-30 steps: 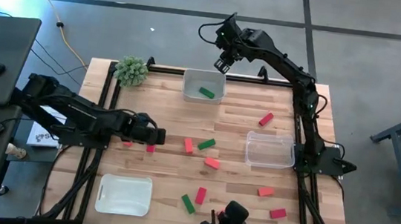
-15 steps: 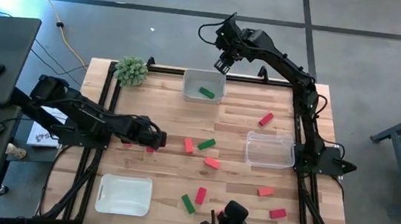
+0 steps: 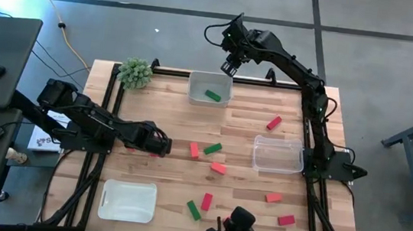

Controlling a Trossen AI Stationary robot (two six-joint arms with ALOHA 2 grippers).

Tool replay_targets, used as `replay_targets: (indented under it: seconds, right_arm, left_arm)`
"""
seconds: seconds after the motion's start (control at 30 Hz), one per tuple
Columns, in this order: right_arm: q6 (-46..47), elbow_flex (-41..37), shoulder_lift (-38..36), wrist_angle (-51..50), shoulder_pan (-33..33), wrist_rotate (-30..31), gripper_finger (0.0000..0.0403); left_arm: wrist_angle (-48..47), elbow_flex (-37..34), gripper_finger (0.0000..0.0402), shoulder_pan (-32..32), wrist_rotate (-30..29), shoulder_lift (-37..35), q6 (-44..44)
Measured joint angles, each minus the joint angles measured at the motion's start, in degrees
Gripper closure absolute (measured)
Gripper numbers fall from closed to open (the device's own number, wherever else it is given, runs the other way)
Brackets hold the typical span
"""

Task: Sort & place blocks by color
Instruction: Put the red block into the white bin

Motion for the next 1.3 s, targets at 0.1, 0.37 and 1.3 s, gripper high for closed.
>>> replay_targets:
  seconds: [0.1,0.37,1.3]
  right_arm:
    - [0.21,0.0,0.0,0.0,0.0,0.01,0.026]
    - [2.82,0.0,0.0,-0.08,0.0,0.01,0.026]
    - [17.18,0.0,0.0,-16.59,3.84,-18.52,0.026]
  left_arm:
    - [-0.35,-0.06,0.0254,-0.01,0.13,0.0,1.84]
    - [0.08,-0.1,0.0305,0.02,0.26,-0.09,8.28]
    - [-0.92,-0.28,0.0304,-9.34,3.95,-29.16,44.16]
